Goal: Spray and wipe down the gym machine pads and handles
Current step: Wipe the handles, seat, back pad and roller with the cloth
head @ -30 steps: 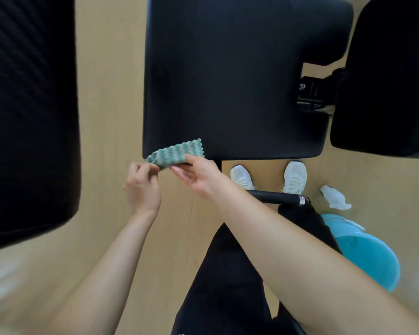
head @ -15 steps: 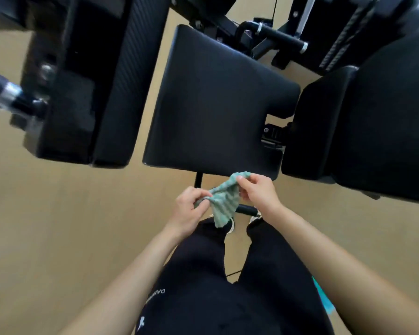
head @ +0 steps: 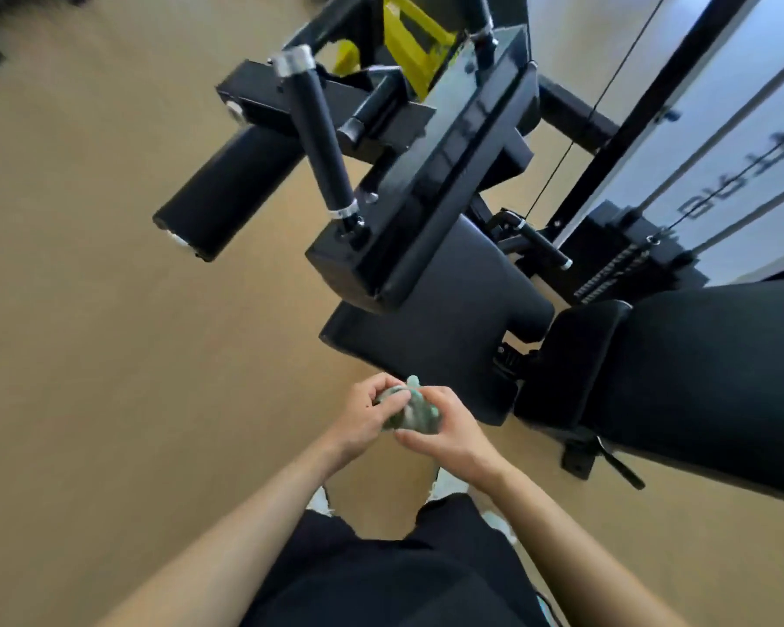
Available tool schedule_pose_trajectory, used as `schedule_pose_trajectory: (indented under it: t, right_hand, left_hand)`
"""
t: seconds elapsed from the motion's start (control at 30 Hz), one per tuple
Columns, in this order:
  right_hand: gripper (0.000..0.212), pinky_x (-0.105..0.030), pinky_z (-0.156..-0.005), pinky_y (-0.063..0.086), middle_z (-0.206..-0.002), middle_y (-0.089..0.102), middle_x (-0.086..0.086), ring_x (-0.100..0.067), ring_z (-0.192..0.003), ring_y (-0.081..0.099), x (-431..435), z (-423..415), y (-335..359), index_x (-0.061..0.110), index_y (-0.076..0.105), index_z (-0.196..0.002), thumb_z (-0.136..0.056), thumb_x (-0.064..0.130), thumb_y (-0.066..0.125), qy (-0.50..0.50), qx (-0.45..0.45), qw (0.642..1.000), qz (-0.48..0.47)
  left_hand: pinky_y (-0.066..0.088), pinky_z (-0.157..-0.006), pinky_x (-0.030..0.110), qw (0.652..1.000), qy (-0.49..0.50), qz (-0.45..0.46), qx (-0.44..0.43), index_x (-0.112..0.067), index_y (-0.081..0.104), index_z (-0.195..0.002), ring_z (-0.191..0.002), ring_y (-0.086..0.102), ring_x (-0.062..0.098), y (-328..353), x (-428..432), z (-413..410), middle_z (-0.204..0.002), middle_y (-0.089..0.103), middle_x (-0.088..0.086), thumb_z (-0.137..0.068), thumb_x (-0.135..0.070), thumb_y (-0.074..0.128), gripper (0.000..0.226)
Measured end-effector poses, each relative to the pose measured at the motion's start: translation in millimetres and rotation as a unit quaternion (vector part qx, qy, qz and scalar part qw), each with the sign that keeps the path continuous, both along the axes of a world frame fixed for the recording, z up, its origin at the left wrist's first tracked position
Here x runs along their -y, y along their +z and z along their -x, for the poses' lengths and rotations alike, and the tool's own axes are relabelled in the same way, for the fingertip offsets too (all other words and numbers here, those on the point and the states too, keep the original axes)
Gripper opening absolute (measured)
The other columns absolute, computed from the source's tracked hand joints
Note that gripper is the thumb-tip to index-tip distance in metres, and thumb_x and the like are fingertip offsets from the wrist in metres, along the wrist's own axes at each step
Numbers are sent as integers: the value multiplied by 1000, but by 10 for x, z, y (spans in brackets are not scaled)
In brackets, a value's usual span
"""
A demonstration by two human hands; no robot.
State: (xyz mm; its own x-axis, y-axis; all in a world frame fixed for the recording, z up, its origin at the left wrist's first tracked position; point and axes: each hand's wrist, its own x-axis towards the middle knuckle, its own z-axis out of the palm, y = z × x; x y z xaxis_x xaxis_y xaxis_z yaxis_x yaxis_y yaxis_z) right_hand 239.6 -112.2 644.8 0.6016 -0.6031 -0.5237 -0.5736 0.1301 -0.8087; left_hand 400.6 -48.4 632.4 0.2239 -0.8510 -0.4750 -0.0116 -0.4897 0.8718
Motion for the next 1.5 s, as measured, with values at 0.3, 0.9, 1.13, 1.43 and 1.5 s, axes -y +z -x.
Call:
schedule_pose_trajectory:
  t: [0.3, 0.9, 1.13, 1.43, 1.5]
  right_hand:
    - [15, -42, -89, 61, -95, 77, 3, -13, -91, 73, -697, -1471, 237, 22, 74, -103, -95, 11, 67, -53, 10, 998, 42]
    - [29, -32, -68, 56, -96, 75, -16, -15, -78, 69, -411, -3727, 220, 5, 71, -101, -103, 32, 63, -80, 36, 996, -15]
    - [19, -31, -71, 50, -91, 71, -15, -17, -80, 62, 239, -4716, -134, 5, 70, -98, -102, 22, 64, -97, 35, 995, -2]
    - [11, -32, -73, 49, -80, 68, 3, -14, -76, 61, 1107, -5469, -434, 15, 72, -87, -97, 20, 68, -154, -39, 986, 47]
    - [9, -33, -76, 53, -83, 69, 4, -17, -82, 64, 1307, -5627, -484, 16, 72, -91, -97, 21, 68, -176, -56, 982, 46]
  left_hand:
    - [57, -84, 32, 992, 76, 18, -98, -18, 69, -111, -89, 70, 15, 155, -1135, -1441, -97, 75, 2, -70, -19, 89, 46]
    - [60, -69, 28, 927, 364, 16, -94, -5, 78, -97, -79, 75, 17, 213, -1163, -3729, -89, 80, 6, -101, -16, 66, 17]
    - [54, -66, 25, 938, 347, -21, 1, -10, 73, -93, -75, 68, 13, 100, -331, -4809, -84, 75, 0, -100, -17, 68, 11]
    - [53, -70, 26, 967, 241, -55, 52, -8, 73, -96, -75, 64, 15, -197, 827, -5768, -85, 72, 3, -101, -17, 66, 13]
    - [51, -73, 31, 970, 219, -73, 70, -10, 73, -90, -75, 62, 18, -354, 1093, -5947, -81, 71, 1, -99, -22, 67, 16]
